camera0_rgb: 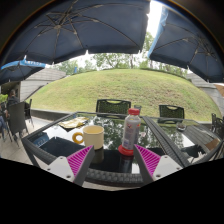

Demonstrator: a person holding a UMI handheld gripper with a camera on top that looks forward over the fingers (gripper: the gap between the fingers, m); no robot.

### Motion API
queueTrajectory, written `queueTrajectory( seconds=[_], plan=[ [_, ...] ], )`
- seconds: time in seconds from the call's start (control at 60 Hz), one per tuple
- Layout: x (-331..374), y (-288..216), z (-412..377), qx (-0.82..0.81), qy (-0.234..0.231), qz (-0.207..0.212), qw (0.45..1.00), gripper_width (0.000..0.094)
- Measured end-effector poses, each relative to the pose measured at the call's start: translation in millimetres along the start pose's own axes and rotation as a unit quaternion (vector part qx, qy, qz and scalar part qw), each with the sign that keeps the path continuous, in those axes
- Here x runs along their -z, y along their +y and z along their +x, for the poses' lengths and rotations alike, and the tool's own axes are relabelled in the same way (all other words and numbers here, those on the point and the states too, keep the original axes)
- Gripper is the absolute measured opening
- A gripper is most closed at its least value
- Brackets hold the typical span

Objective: Pour water

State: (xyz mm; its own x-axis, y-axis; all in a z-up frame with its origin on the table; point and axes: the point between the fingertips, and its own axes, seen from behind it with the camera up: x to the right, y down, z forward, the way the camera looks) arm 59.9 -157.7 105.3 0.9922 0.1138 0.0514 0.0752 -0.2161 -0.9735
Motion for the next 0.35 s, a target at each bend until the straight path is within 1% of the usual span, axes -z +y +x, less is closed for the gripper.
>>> queueTrajectory(
  seconds=[0.133,0.2,0.233,0.283,0.35],
  plan=[
    [18,-4,-7,0.038,0.009,0.016,0.999,0.0833],
    [22,-5,-9,0.034,0.003,0.023,0.999,0.0829],
    [22,-7,-5,0.049,0.011,0.029,0.998,0.0829],
    [21,-4,-3,0.061,0.014,0.028,0.998,0.0828],
    [19,-1,-10,0.041,0.006,0.025,0.999,0.083]
  ],
)
